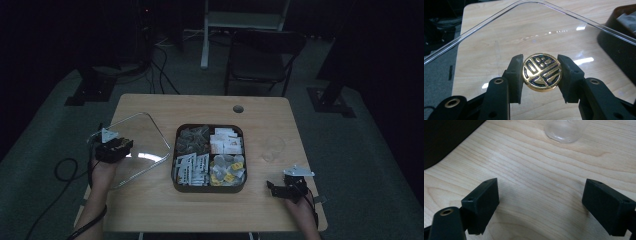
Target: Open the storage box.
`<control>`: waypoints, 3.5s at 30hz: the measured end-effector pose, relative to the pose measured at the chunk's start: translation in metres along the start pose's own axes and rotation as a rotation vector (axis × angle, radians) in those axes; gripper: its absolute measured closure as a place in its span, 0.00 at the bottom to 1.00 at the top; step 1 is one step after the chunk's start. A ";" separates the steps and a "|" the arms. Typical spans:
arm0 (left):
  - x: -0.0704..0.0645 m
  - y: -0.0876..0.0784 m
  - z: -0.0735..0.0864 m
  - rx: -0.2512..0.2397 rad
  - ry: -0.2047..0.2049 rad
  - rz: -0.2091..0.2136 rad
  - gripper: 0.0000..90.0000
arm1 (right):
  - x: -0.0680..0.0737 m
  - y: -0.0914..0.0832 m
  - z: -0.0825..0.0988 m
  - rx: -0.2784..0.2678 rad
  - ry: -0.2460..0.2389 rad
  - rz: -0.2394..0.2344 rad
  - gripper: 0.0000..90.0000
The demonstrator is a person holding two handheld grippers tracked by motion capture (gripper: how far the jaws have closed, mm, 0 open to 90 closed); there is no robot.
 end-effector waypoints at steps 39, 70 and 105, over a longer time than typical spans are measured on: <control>-0.012 0.045 0.027 0.066 -0.015 -0.009 0.66 | 0.003 0.000 0.001 0.002 0.006 0.006 0.15; -0.055 0.006 0.015 0.022 0.104 0.147 0.00 | 0.007 0.001 0.000 0.007 -0.013 -0.011 0.13; -0.114 -0.024 0.069 0.081 0.291 0.384 0.00 | 0.084 -0.035 -0.057 -0.181 -0.191 -0.208 0.18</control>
Point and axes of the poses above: each handheld gripper's, and its own axes: y roughly forward along the jaws, z roughly out of its underside, x roughly to its left, the point moved 2 cm from there along y, roughly forward along the jaws, and after that the axes turned 6 degrees about y, right-handed, at the moved point
